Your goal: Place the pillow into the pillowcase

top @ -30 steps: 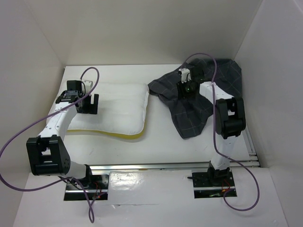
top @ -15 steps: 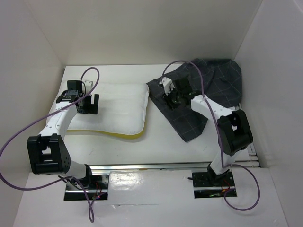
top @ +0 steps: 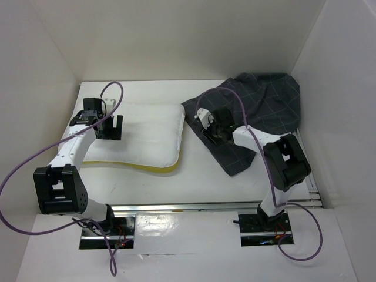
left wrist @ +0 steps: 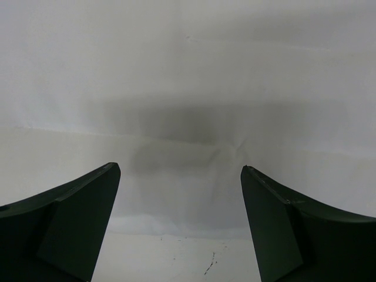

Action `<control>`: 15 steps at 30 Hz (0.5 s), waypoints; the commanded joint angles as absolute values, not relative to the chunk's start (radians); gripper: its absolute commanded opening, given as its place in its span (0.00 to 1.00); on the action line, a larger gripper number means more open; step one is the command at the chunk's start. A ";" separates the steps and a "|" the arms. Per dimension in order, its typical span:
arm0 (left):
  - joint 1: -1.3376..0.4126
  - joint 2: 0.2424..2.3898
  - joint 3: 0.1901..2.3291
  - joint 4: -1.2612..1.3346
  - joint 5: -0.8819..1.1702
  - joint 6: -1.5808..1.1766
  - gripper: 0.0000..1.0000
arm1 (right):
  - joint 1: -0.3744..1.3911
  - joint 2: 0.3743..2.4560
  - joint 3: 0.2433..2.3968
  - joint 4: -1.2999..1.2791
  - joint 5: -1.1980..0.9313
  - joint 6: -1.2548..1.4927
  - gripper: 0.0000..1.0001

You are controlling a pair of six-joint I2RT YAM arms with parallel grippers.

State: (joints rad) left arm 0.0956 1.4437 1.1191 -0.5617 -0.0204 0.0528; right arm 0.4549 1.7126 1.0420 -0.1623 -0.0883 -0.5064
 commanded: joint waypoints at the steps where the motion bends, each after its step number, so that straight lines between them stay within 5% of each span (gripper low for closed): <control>1: 0.097 1.447 1.157 -0.566 -0.014 0.066 0.98 | 0.466 1.746 1.089 -0.101 -0.083 -0.494 0.48; 9: 0.097 1.456 1.157 -0.566 -0.023 0.066 0.98 | 0.466 1.816 1.150 -0.120 -0.118 -0.463 0.41; 15: 0.097 1.456 1.157 -0.566 -0.023 0.066 0.98 | 0.466 1.877 1.195 -0.141 -0.136 -0.445 0.05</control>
State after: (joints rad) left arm 0.0956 1.4536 1.1194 -0.5625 -0.0212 0.0528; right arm 0.4557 1.8576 1.1461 -0.1589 -0.1165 -0.4629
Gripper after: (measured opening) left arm 0.982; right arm 0.080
